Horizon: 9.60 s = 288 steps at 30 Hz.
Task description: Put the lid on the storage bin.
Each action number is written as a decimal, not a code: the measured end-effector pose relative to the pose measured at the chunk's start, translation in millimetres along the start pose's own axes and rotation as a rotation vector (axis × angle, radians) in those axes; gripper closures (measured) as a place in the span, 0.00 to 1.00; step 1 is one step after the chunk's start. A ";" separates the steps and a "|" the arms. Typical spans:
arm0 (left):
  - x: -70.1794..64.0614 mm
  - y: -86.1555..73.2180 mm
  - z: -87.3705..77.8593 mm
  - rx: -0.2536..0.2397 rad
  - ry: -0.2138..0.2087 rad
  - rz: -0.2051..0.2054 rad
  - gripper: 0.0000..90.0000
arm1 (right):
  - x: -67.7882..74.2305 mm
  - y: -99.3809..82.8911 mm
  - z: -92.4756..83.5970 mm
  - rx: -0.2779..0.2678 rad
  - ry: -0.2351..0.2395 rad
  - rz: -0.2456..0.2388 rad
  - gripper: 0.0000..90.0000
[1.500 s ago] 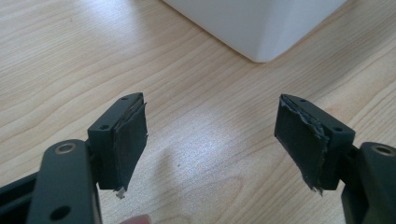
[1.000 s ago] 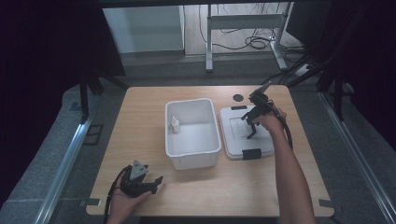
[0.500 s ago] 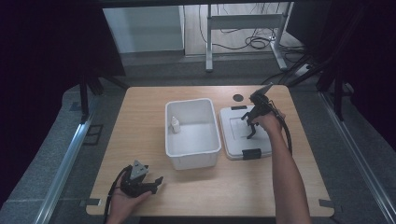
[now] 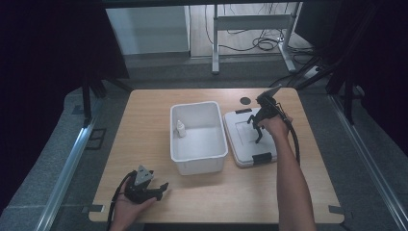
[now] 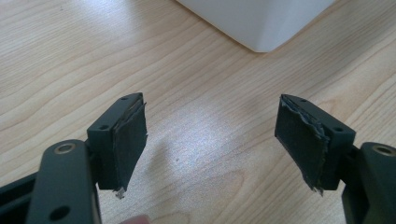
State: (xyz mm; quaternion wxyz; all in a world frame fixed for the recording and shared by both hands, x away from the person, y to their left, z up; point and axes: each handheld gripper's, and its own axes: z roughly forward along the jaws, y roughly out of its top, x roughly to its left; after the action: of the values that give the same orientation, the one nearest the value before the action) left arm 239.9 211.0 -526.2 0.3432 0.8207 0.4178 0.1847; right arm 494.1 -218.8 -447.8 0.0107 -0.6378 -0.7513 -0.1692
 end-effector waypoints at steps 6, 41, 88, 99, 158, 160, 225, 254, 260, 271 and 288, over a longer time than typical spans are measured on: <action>1.1 -0.1 -0.4 0.004 0.006 0.003 0.28 | 3.9 -2.3 -14.8 -0.018 0.022 -0.018 0.94; 1.4 -1.0 1.8 0.011 0.014 0.001 0.28 | 29.4 -11.4 -114.0 -0.081 0.017 -0.071 0.94; 2.4 -0.5 0.7 -0.004 0.011 0.000 0.28 | 97.9 -11.4 -169.7 -0.141 0.090 -0.130 0.94; 0.7 -0.3 2.3 0.004 0.002 0.010 0.28 | 120.8 -9.5 -162.6 -0.119 0.082 -0.154 0.94; -4.2 2.0 0.0 -0.013 -0.028 0.020 0.28 | 195.5 -2.5 -96.3 -0.025 0.117 -0.024 0.94; -4.0 1.9 0.0 -0.013 -0.028 0.019 0.28 | 198.5 -2.3 -93.2 -0.020 0.119 -0.027 0.94; -3.1 -1.1 3.3 0.004 -0.026 0.025 0.28 | 198.7 -2.3 -71.7 -0.120 0.149 -0.063 0.65; -0.6 -2.6 4.5 0.022 -0.010 0.029 0.28 | 133.1 -21.9 -97.0 -0.233 0.178 -0.171 0.55; -0.8 -2.8 5.3 0.024 -0.006 0.029 0.28 | 104.7 -30.7 -98.8 -0.242 0.176 -0.159 0.54; -1.2 -3.0 5.7 0.024 -0.003 0.027 0.28 | 64.1 -49.2 -91.9 -0.284 0.185 -0.155 0.50; -1.2 -3.3 5.7 0.027 0.001 0.027 0.28 | 16.0 -88.1 -60.9 -0.339 0.205 -0.145 0.48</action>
State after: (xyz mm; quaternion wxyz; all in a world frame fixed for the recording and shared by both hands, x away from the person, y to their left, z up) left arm 240.7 209.0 -532.5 0.3296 0.8308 0.4090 0.1841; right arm 394.2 -231.2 -407.8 -0.0323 -0.5543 -0.7509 -0.3575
